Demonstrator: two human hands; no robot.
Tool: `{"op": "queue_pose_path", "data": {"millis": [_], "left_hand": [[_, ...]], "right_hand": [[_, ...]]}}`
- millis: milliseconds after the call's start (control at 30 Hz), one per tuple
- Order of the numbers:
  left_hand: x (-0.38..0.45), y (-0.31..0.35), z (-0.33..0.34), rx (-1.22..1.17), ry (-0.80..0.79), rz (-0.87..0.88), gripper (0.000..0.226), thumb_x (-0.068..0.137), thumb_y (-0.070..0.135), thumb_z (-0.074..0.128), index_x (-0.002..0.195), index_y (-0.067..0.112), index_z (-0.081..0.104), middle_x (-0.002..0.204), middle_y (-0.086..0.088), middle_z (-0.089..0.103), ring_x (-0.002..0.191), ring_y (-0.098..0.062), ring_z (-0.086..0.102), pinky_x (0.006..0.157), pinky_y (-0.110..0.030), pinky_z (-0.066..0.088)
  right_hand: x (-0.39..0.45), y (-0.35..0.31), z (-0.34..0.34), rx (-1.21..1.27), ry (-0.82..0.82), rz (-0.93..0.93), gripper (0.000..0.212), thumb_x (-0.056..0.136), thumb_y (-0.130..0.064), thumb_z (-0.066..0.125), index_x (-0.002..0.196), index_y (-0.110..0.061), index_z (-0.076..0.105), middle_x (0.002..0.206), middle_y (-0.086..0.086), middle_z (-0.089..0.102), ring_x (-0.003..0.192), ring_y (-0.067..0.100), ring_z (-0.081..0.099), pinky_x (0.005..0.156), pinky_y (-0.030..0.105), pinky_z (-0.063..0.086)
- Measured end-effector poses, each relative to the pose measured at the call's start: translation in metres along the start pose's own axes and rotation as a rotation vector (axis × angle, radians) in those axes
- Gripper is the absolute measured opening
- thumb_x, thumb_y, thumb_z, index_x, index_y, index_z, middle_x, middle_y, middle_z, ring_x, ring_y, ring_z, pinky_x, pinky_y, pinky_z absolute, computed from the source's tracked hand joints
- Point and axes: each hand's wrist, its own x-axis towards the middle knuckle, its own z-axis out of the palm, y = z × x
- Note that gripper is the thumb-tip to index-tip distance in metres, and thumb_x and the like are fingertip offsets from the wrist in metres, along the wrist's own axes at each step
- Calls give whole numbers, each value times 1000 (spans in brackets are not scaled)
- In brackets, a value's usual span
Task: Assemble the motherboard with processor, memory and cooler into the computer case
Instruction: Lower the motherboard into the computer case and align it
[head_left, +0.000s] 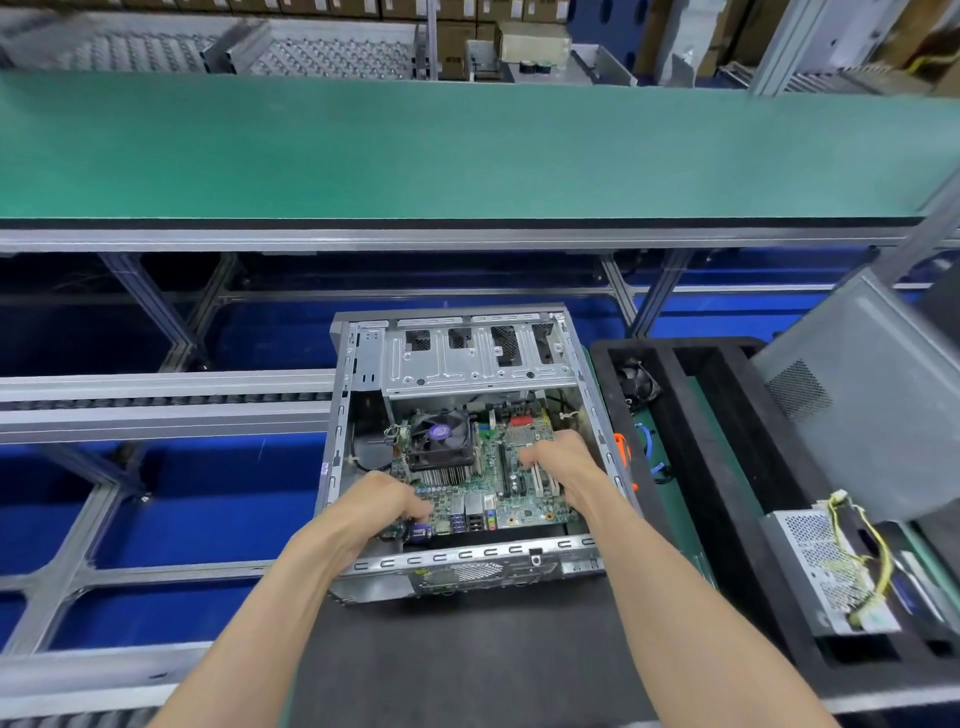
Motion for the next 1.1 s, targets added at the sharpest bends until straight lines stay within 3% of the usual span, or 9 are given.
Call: {"op": "queue_pose_path", "data": {"millis": [100, 200, 300, 367, 533, 600, 700, 867, 1100], "left_hand": [[3, -2, 0, 68, -50, 49, 25, 79, 12, 74, 62, 20, 58, 106, -8, 65, 109, -20, 56, 104, -40, 35], [6, -6, 2, 205, -121, 86, 32, 86, 14, 71, 63, 9, 50, 88, 5, 55, 87, -2, 50, 88, -29, 39], [7, -5, 4, 236, -132, 104, 34, 87, 18, 74, 57, 13, 58, 104, 8, 64, 105, -9, 51, 102, -37, 34], [7, -5, 8, 232, -127, 109, 31, 85, 18, 77, 61, 12, 59, 93, 10, 64, 108, -13, 54, 101, -38, 35], [10, -3, 12, 310, -138, 78, 39, 84, 20, 79, 51, 14, 59, 101, -7, 71, 122, -28, 54, 102, -41, 38], [12, -3, 13, 364, -158, 72, 34, 83, 20, 81, 56, 9, 61, 88, -6, 71, 120, -25, 56, 95, -36, 41], [12, -1, 16, 423, -142, 91, 34, 80, 19, 83, 53, 15, 63, 109, -4, 66, 115, -15, 53, 88, -32, 45], [11, -9, 16, 499, -77, 181, 37, 78, 16, 84, 47, 12, 65, 83, 7, 72, 94, -6, 64, 82, -32, 50], [12, -8, 12, 555, -175, 139, 34, 86, 22, 77, 57, 15, 61, 56, 6, 45, 55, -10, 38, 53, -16, 36]], "right_hand": [[5, 0, 1, -26, 17, 6, 63, 77, 2, 63, 136, 2, 39, 148, 19, 41, 133, 36, 43, 97, 50, 41], [10, -1, 2, -47, 16, 21, 67, 78, 0, 62, 139, 1, 36, 149, 18, 39, 133, 36, 42, 97, 52, 41], [13, -1, 3, -95, 2, 18, 80, 83, -4, 61, 151, -1, 18, 154, 18, 32, 137, 35, 37, 100, 47, 39], [14, 0, 2, -162, -1, -7, 89, 89, -10, 62, 156, -1, 3, 155, 19, 31, 136, 33, 38, 103, 43, 39], [19, 6, 4, -436, 53, -87, 74, 94, -15, 63, 153, -1, 21, 139, 18, 48, 96, 20, 47, 79, 29, 42], [19, 7, 5, -544, 70, -102, 70, 95, -17, 65, 152, -2, 27, 143, 22, 44, 95, 22, 53, 76, 28, 43], [19, 5, 8, -707, 88, -108, 62, 96, -19, 64, 147, 0, 35, 156, 30, 19, 110, 33, 60, 86, 34, 51], [24, 9, 13, -846, 103, -141, 62, 99, -23, 59, 147, 4, 31, 154, 32, 18, 122, 41, 52, 99, 41, 49], [27, 8, 13, -863, 124, -192, 41, 99, -24, 60, 131, 0, 51, 152, 30, 22, 83, 29, 57, 69, 34, 52]]}}
